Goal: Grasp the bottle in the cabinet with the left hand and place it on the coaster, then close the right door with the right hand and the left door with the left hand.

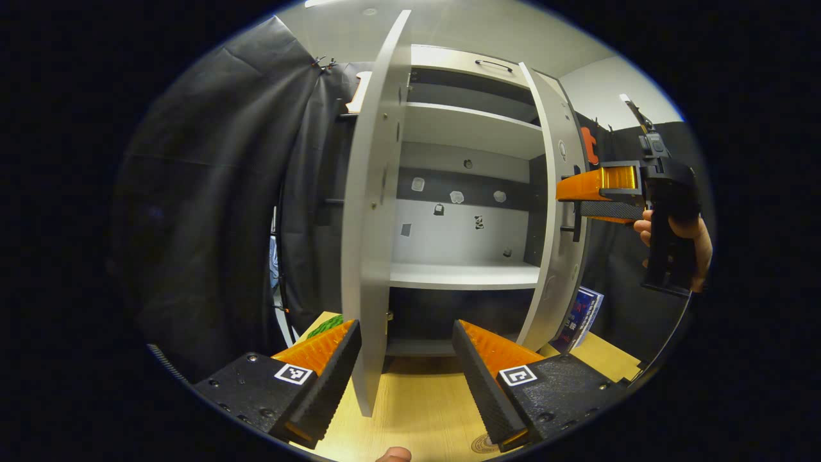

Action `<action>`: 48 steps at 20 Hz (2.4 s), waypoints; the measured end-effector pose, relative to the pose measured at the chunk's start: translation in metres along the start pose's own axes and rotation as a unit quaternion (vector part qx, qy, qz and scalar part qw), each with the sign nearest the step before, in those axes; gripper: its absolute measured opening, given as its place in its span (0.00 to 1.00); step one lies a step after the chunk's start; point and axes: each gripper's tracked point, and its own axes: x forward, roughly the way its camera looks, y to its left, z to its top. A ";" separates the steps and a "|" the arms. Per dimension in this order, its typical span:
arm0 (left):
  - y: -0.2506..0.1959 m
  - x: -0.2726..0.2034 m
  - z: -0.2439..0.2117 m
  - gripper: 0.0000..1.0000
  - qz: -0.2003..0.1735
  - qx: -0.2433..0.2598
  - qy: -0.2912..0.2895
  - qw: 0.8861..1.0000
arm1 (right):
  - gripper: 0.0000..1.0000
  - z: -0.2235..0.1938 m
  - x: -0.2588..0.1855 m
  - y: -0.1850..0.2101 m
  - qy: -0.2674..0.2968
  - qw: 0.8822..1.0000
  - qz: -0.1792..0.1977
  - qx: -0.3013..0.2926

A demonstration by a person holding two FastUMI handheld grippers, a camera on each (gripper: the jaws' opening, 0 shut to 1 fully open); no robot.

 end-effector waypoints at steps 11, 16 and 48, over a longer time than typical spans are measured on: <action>0.064 -0.037 0.014 0.90 0.070 -0.020 -0.008 0.997 | 0.98 -0.026 0.000 0.013 0.024 1.000 0.011 -0.013; 0.114 -0.047 0.020 0.90 0.121 -0.018 -0.014 0.992 | 0.98 -0.034 -0.006 0.017 0.030 0.999 0.013 -0.014; 0.094 0.026 0.000 0.90 0.086 -0.004 0.018 0.996 | 0.98 -0.040 -0.055 -0.043 0.033 0.999 -0.024 -0.014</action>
